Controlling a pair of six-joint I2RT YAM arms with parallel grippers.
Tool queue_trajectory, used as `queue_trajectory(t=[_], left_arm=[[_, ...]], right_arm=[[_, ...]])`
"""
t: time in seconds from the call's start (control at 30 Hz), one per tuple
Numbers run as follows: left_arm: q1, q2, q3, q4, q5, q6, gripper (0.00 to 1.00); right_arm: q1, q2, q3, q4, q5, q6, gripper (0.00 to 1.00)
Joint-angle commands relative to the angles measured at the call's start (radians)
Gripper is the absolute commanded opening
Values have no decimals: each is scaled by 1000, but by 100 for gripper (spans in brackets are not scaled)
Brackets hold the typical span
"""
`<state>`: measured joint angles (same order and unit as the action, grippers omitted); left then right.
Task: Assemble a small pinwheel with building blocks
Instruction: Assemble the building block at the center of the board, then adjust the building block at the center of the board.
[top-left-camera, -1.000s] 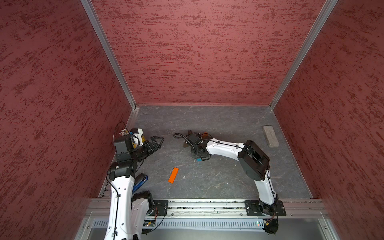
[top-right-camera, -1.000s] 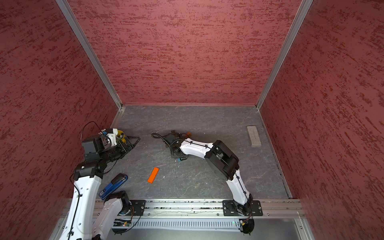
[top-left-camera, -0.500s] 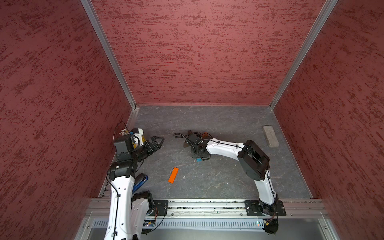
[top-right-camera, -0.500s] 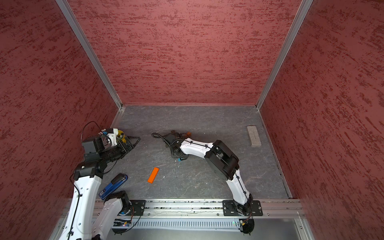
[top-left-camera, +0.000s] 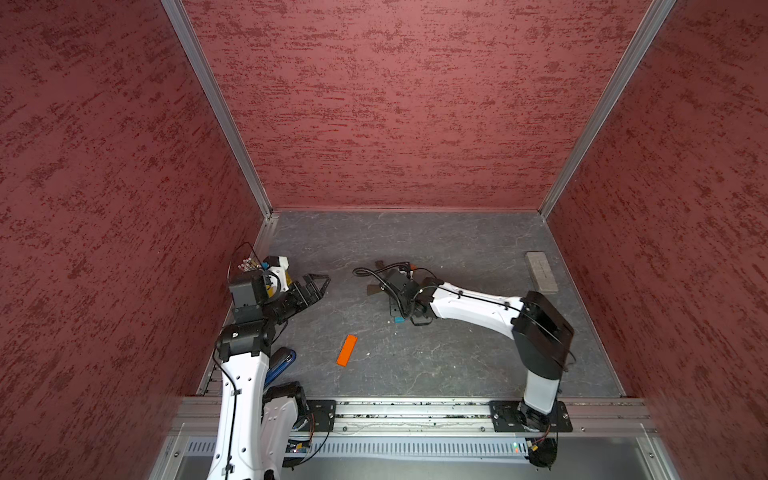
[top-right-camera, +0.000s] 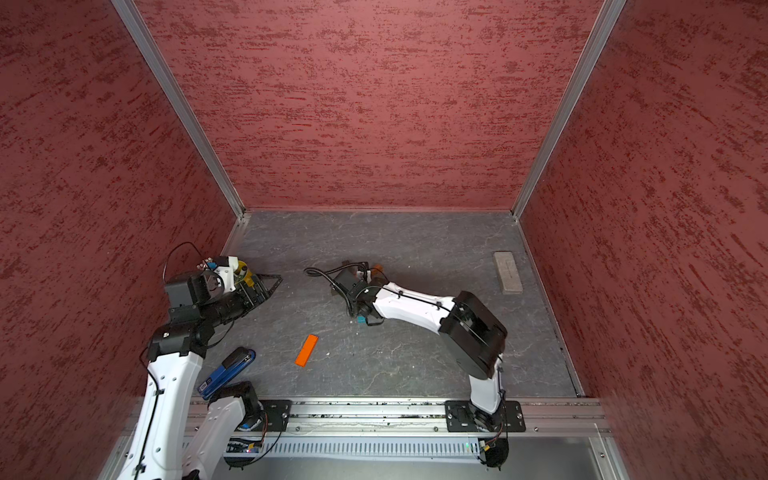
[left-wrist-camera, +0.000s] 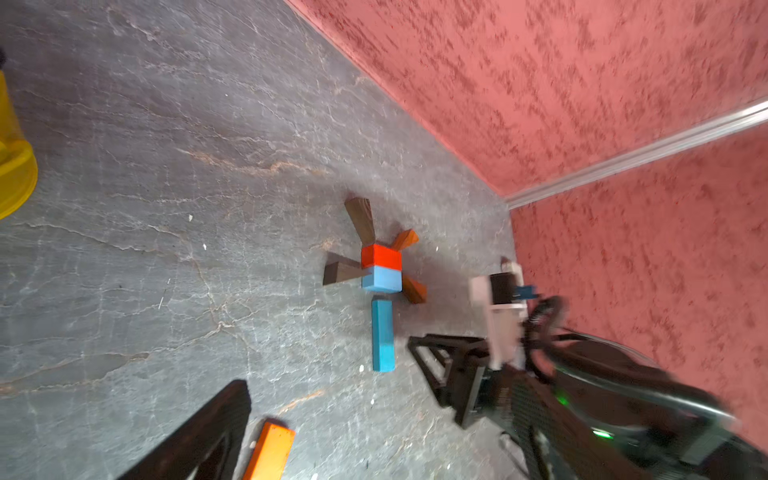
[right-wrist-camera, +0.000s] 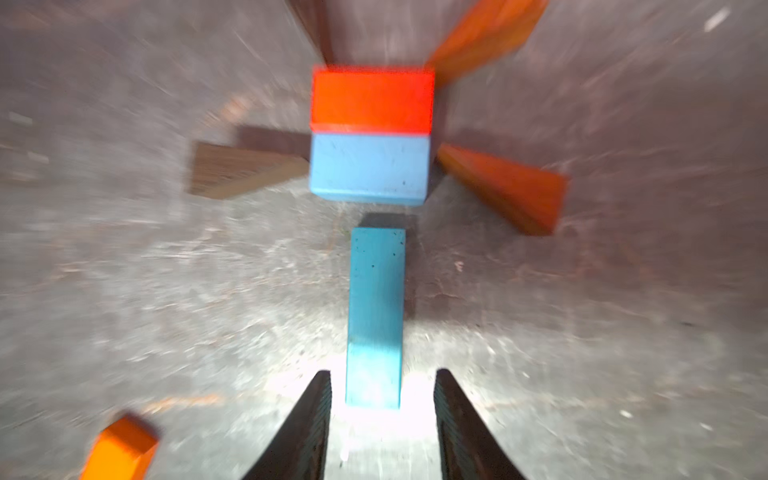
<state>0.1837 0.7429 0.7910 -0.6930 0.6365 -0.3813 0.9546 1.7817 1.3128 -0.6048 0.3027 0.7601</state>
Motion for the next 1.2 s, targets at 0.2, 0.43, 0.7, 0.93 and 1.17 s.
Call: queue_trajectory(t=[0.2,0.43,0.7,0.93,1.17], left_arm=[[-365,-47,70,-91,-281,182,100],[-486,-31,99,-156,-508,120,100],[-436,-148,139,-179,-691,96,100],[-362,-175,129,-189,-613,94,100],[-336,-177,112,-170,-570,98,100]], right_arm=[[-25,-172,-172,181,-32,-99,44],[-31,-26,-170,246,-140,-91,37],[-2,35,-132,262,-154,-73,41],[15,111,-53,186,-115,-57,41],[18,96,-48,142,-41,-34,40]])
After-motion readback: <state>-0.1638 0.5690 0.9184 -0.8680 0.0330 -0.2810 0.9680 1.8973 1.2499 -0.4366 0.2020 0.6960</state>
